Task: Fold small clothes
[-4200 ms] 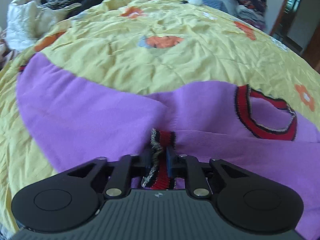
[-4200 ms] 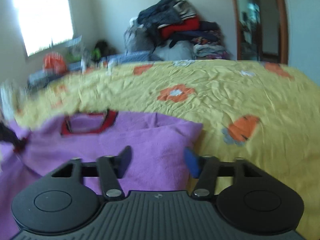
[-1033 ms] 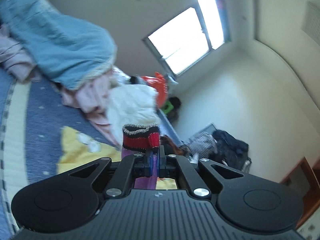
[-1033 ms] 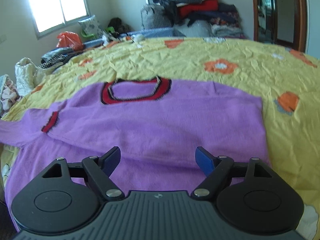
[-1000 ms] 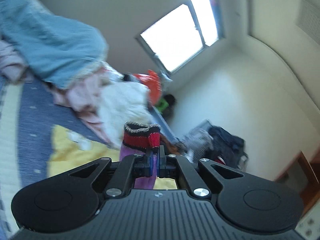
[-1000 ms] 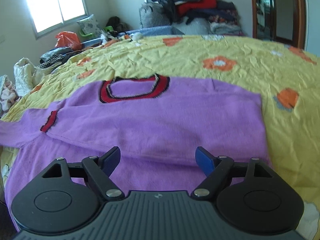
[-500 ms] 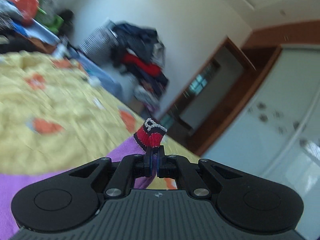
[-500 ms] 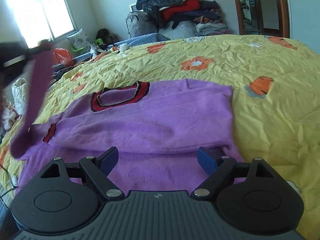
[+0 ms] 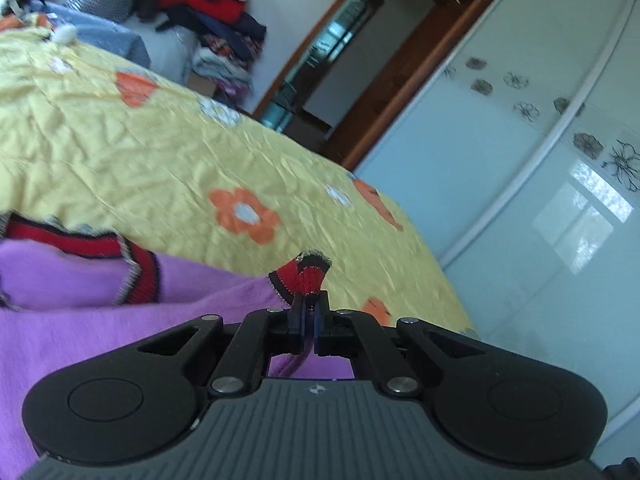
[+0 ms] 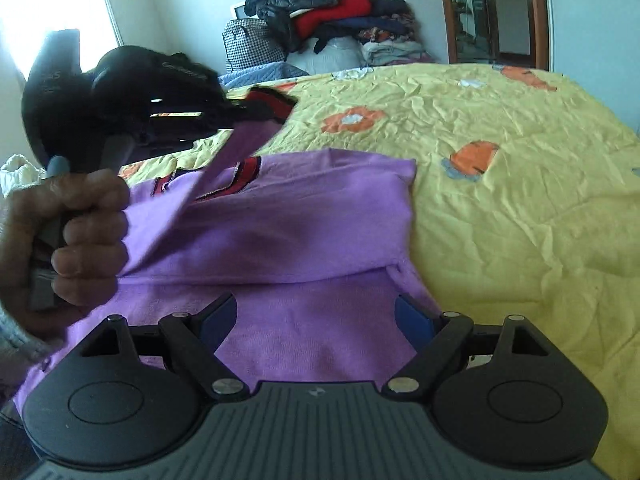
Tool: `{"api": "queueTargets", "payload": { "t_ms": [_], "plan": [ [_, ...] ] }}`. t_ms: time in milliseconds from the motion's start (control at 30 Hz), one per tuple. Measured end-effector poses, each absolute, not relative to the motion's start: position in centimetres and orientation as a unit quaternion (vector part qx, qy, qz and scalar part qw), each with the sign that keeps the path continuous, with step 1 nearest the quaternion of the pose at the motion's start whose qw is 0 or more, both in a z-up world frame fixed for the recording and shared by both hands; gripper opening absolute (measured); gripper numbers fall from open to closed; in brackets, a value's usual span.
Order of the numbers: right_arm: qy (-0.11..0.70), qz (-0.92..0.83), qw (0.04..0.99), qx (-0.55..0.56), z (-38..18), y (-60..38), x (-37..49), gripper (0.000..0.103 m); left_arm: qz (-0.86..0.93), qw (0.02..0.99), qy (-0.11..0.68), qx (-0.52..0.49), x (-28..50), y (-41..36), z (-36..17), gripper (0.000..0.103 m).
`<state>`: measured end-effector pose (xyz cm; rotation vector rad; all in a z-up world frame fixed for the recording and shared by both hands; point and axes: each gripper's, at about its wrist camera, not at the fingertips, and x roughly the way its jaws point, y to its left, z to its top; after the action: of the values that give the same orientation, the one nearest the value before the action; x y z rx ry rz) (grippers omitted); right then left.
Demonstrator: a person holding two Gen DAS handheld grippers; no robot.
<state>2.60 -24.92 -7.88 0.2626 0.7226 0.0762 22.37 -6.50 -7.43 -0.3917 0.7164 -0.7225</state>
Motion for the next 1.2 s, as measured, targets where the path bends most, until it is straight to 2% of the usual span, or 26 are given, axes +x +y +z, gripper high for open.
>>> {"api": "queueTargets", "payload": {
  "t_ms": [267, 333, 367, 400, 433, 467, 533, 600, 633, 667, 700, 733, 933, 1000, 1067, 1167, 1200],
  "plan": [
    [0.357, 0.021, 0.926, 0.126, -8.1, -25.5, 2.7, 0.087, -0.370, 0.841, 0.368, -0.141, 20.7, -8.8, -8.6, 0.002],
    [0.360, 0.015, 0.924, 0.130, -8.3, -25.7, 2.7, 0.087, -0.377, 0.838, 0.375, -0.121, 20.3, -9.7, -9.1, 0.005],
    [0.362, 0.012, 0.923, 0.129, -8.3, -25.8, 2.7, 0.087, -0.390, 0.827, 0.385, -0.124, 20.4, -10.0, -9.6, 0.016],
    [0.361, 0.010, 0.924, 0.129, -8.3, -25.9, 2.7, 0.087, -0.397, 0.816, 0.401, -0.126, 20.6, -10.3, -10.1, 0.040],
    [0.359, 0.009, 0.924, 0.128, -8.2, -26.0, 2.6, 0.087, -0.395, 0.811, 0.411, -0.132, 20.5, -10.3, -10.3, 0.051],
    [0.356, 0.009, 0.926, 0.127, -8.0, -26.1, 2.5, 0.087, -0.394, 0.812, 0.406, -0.145, 20.2, -9.6, -10.0, 0.057],
    [0.339, 0.014, 0.933, 0.122, -7.5, -26.4, 2.3, 0.087, -0.396, 0.816, 0.380, -0.179, 19.4, -6.7, -8.6, 0.062],
    [0.327, 0.028, 0.939, 0.105, -7.1, -26.3, 3.0, 0.086, -0.372, 0.828, 0.364, -0.209, 19.1, -2.7, -7.4, 0.083],
    [0.322, 0.041, 0.941, 0.096, -6.8, -26.1, 3.8, 0.086, -0.351, 0.840, 0.354, -0.217, 18.9, -0.4, -6.9, 0.087],
    [0.313, 0.054, 0.945, 0.083, -6.6, -25.8, 4.7, 0.075, -0.325, 0.853, 0.346, -0.218, 18.7, 1.9, -6.5, 0.089],
    [0.310, 0.063, 0.946, 0.064, -6.4, -25.2, 5.8, 0.054, -0.299, 0.864, 0.343, -0.214, 18.6, 4.2, -6.4, 0.089],
    [0.312, 0.069, 0.947, 0.047, -6.3, -24.5, 7.2, 0.049, -0.271, 0.874, 0.344, -0.211, 18.4, 6.4, -6.5, 0.089],
    [0.348, 0.117, 0.930, -0.026, -8.6, -20.5, 15.0, 0.048, -0.140, 0.894, 0.377, -0.196, 17.5, 16.3, -9.6, 0.088],
    [0.358, 0.085, 0.927, -0.079, -9.9, -19.9, 16.0, 0.047, -0.118, 0.902, 0.371, -0.186, 16.8, 18.2, -10.6, 0.077],
    [0.356, 0.075, 0.930, -0.045, -10.1, -21.8, 16.5, 0.055, -0.100, 0.911, 0.370, -0.154, 16.5, 19.1, -10.6, 0.076],
    [0.363, 0.046, 0.930, -0.036, -9.6, -23.3, 16.1, 0.056, -0.085, 0.914, 0.368, -0.151, 15.8, 20.2, -9.9, 0.075],
    [0.361, 0.055, 0.930, -0.030, -9.3, -23.4, 15.5, 0.056, -0.092, 0.911, 0.367, -0.165, 15.0, 20.5, -9.4, 0.079]
  ]
}}
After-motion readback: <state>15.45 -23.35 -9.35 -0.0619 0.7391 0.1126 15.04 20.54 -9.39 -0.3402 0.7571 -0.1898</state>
